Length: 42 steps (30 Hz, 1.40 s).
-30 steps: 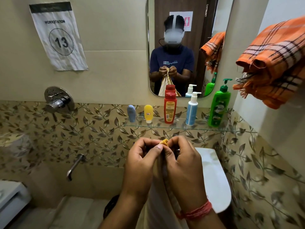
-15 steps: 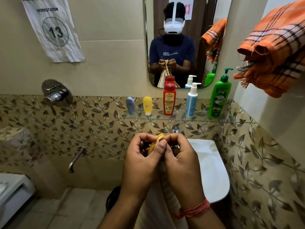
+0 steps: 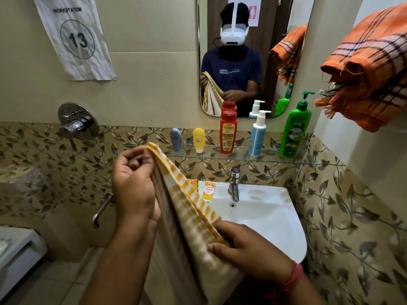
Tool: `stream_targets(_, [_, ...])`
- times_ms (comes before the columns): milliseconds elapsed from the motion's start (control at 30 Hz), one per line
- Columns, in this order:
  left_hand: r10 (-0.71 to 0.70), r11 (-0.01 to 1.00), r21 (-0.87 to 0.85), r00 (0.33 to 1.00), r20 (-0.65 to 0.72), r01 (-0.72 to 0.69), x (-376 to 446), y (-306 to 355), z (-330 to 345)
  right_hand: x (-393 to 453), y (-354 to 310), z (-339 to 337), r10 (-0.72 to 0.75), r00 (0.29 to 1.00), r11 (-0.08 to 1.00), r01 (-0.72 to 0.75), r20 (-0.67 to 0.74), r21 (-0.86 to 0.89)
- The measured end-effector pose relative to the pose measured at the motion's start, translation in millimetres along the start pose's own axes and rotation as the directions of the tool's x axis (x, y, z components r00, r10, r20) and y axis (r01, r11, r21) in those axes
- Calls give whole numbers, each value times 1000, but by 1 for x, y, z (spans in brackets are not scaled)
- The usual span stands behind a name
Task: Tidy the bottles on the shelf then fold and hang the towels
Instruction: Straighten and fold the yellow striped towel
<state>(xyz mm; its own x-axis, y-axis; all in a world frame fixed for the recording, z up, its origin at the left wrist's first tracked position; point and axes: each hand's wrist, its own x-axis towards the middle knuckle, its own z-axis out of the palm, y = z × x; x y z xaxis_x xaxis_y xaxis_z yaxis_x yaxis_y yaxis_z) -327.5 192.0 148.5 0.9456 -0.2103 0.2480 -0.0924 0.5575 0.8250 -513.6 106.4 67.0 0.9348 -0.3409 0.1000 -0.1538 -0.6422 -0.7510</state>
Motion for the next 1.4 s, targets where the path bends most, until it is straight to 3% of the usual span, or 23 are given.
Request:
stream_targets(133, [13, 998, -52, 994, -110, -19, 30, -1, -10, -11, 15, -14, 92, 986, 992, -79, 141, -95])
stream_targets(200, [26, 998, -48, 991, -133, -33, 37, -5, -15, -14, 18, -26, 91, 993, 970, -73, 71, -232])
stream_targets(300, [16, 999, -38, 983, -182, -23, 45, -16, -24, -21, 15, -46, -21, 997, 883, -19, -79, -470])
stream_targets(433, [-2, 1000, -6, 975, -222, 1, 52, -28, -34, -33, 7, -72, -116, 974, 763, -40, -197, -645])
stream_targets(667, [-27, 999, 29, 987, -155, 32, 54, -38, -35, -47, -5, -105, -233, 913, 700, -81, -334, -709])
stream_targets(767, [-48, 998, 22, 991, -126, 51, 58, -39, -32, -45, -11, -116, -172, 870, 785, -163, -463, -598])
stream_targets(867, [-35, 998, 50, 993, -110, 40, 58, -43, -29, -46, -8, -126, 60, 938, 801, -249, -341, -545])
stream_targets(933, [-36, 996, 75, 995, -97, 43, 56, -47, -26, -49, -4, -134, 82, 934, 812, -265, -348, -520])
stream_targets(1067, [7, 994, 111, 995, -103, 5, 66, -48, -23, -48, -10, -136, 30, 904, 965, -137, -427, -222])
stream_targets(1133, [35, 988, 155, 999, -41, -28, 70, -49, -22, -45, -10, -134, 21, 852, 998, 10, -523, 56])
stream_targets(1200, [70, 978, 193, 997, 31, -75, 74, -50, -20, -40, -7, -135, 56, 794, 944, 156, -605, 292])
stream_targets(1400, [79, 978, 175, 979, 186, -113, 80, -49, -17, -26, 1, -138, 189, 701, 776, 323, -688, 542])
